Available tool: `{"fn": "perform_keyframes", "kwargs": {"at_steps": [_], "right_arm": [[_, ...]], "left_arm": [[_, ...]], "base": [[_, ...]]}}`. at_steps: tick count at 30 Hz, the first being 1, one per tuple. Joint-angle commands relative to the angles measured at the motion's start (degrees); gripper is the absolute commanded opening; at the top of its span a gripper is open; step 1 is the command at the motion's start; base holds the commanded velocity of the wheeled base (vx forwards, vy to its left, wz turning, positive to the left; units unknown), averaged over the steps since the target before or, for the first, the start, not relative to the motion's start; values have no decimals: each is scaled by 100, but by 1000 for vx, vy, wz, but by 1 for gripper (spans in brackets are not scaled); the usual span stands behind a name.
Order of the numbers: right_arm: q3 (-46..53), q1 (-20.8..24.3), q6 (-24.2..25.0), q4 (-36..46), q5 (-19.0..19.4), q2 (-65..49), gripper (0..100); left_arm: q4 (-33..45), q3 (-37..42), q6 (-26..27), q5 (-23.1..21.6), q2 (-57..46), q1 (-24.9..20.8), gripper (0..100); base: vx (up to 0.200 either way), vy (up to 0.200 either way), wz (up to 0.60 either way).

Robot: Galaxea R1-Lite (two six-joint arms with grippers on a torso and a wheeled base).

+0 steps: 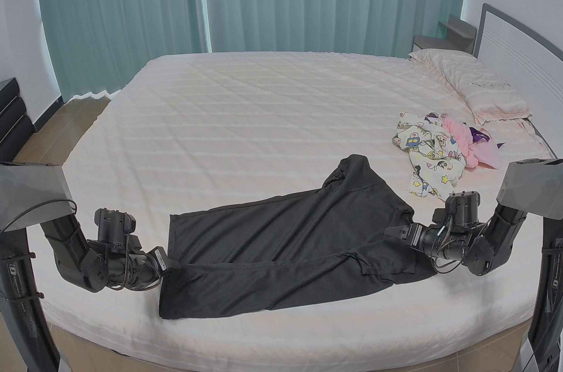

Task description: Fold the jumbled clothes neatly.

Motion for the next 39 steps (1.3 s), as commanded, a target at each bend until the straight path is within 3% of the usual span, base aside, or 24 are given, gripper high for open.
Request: {"fn": "perform_keyframes", "kwargs": {"at_steps": [1,12,24,29,39], "right_arm": [[-57,-38,-28,-13,-3,21,100],[-154,-284,-37,-13,15,-84,100],[-277,-319,-28,-75,41,118,100],[-224,-407,-54,-268,393,250,100],[-207,-530,-406,-672,604,663,100]], "left_arm": [[10,-30,41,216,125,-93,0],[19,-39,252,796,230,65,0],[1,-39,225,787,239,240,0],[1,-39,217,778,283,223,0],[1,-48,208,778,318,232,0]], "base": [[0,0,0],[0,0,0],[0,0,0],[0,0,0],[0,0,0]]}}
